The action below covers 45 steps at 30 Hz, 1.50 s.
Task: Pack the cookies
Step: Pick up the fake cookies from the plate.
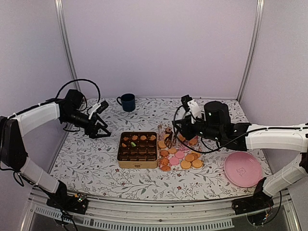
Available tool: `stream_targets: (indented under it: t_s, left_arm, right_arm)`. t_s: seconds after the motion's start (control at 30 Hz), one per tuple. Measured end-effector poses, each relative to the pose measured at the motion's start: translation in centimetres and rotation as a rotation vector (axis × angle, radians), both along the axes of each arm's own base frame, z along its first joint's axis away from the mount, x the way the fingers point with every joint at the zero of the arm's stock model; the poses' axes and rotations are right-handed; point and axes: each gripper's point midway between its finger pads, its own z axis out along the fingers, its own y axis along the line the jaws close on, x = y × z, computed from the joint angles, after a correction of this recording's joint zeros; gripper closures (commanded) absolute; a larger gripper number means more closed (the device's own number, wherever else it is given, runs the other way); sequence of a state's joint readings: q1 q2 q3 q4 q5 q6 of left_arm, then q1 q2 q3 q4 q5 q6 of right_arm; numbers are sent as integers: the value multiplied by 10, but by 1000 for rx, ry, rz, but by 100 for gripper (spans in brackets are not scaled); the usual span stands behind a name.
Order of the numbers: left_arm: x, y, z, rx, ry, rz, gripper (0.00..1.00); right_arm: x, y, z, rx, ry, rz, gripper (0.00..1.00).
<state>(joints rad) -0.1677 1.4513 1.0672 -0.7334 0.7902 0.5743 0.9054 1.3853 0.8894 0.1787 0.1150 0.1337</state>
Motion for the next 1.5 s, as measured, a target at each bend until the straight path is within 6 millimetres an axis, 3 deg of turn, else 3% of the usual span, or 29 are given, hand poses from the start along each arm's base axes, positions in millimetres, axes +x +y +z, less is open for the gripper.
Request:
stream_targets:
  t_s: [0.13, 0.3, 0.7, 0.87, 1.0, 1.27, 1.5]
  left_arm:
    - [1, -1, 4, -9, -3, -1, 17]
    - [3, -2, 6, -12, -5, 1, 17]
    - [3, -2, 6, -12, -5, 2, 17]
    - [3, -2, 6, -12, -4, 2, 17]
    - [3, -2, 5, -11, -1, 2, 16]
    - [3, -2, 4, -11, 1, 2, 17]
    - [3, -2, 4, -11, 1, 2, 17]
  right_arm:
    - [1, -8, -14, -18, 24, -26, 68]
    - [5, -12, -16, -27, 19, -53, 64]
    - [19, -9, -50, -91, 45, -86, 63]
    - [22, -7, -51, -84, 39, -88, 59]
    - [21, -7, -55, -85, 45, -85, 65]
    - [17, -10, -58, -65, 66, -85, 92]
    - [13, -15, -33, -22, 36, -86, 96]
